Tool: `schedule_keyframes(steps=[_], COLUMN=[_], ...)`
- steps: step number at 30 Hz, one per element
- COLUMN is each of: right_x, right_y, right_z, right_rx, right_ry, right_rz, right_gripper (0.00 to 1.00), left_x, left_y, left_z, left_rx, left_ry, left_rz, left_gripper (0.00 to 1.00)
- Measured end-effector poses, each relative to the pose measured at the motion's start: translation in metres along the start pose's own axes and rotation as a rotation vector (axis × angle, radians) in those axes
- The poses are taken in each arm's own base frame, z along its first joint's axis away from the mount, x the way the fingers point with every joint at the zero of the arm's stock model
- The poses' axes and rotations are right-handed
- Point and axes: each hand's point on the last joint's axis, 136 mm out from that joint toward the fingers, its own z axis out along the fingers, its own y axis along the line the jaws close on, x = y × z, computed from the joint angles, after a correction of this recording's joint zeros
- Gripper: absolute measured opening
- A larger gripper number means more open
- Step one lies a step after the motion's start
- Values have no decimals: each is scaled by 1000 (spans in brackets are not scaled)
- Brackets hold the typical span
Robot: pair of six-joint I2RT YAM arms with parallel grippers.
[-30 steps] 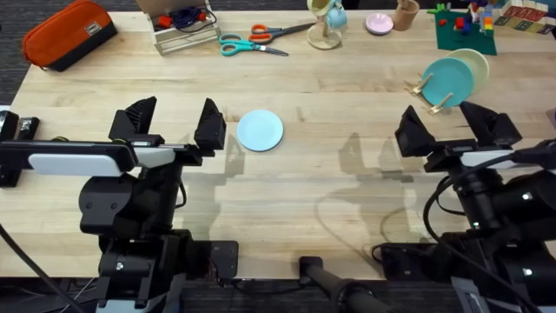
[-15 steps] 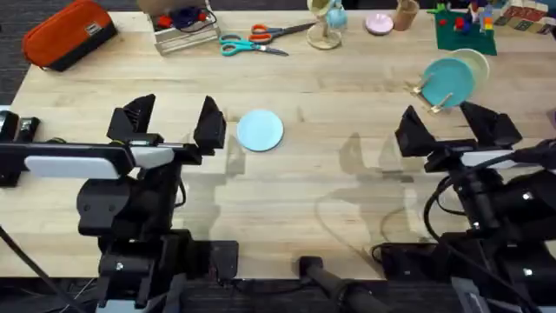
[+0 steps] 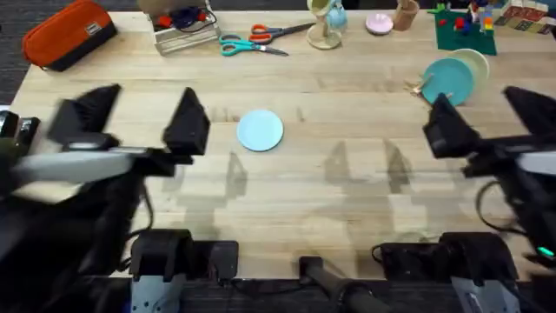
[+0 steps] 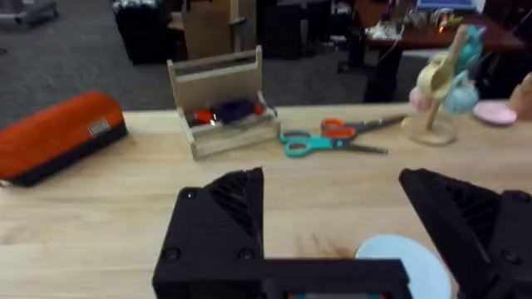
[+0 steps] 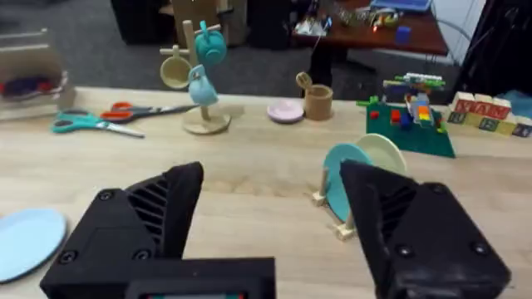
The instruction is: Pick up the plates from the table one by one and place each into a slot on the dish rack.
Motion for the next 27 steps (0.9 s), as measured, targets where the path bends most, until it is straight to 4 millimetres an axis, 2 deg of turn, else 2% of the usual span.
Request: schedule_keyframes(steps=[6, 12, 19, 27], right_x=[-42, -67, -72, -68], right_y=[1, 1, 0, -1], right_z=[-31, -42, -34, -9], right_rx=[-2, -5, -12, -18], right_ry=[44, 200, 465, 697], right_rz=[0, 8, 23, 36], right_gripper=[992, 993, 994, 993], left_x=[-57, -89, -97, -87], left_y=[-1, -1, -1, -9], left_z=[-35, -41, -32, -8], left_rx=[0, 1, 2, 52], left_ry=[27, 169, 425, 720], left_rz=[2, -3, -8, -37], left_gripper=[993, 993, 993, 992])
